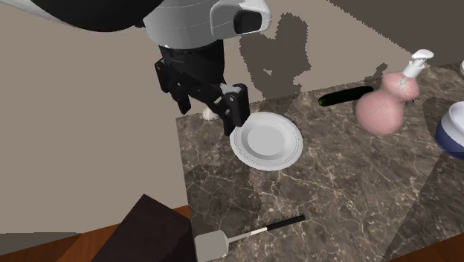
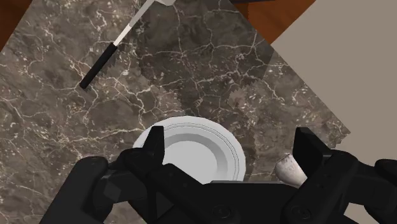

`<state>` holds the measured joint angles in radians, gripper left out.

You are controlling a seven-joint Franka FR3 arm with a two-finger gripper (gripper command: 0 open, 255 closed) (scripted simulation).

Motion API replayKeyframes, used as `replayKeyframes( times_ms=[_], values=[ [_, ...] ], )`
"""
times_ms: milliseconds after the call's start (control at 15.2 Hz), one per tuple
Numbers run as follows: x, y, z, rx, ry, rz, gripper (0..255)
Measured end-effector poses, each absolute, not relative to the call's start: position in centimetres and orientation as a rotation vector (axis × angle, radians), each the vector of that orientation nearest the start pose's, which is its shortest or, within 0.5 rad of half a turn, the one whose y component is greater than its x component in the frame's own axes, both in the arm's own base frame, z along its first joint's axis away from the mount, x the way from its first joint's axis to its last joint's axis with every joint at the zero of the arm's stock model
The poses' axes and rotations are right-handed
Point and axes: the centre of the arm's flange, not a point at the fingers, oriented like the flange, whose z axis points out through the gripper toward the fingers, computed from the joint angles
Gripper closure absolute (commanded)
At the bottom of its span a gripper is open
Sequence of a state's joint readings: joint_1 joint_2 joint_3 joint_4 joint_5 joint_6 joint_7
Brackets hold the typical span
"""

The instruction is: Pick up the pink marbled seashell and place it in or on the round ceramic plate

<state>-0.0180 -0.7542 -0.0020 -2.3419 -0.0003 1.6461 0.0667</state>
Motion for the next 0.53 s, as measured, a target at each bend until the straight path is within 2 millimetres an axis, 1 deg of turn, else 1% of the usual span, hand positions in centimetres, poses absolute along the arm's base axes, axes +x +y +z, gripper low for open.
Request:
replayKeyframes(
  times_ms=[66, 198, 396, 528],
  values=[
    [32.3, -0.7, 59.4, -3.135, 0.135, -0.092, 0],
    [33.4, 0.0, 58.5, -3.140, 0.121, -0.089, 0],
    [35.9, 1.6, 56.4, -3.151, 0.089, -0.085, 0],
    [37.9, 2.6, 54.6, -3.158, 0.065, -0.082, 0]
  ],
)
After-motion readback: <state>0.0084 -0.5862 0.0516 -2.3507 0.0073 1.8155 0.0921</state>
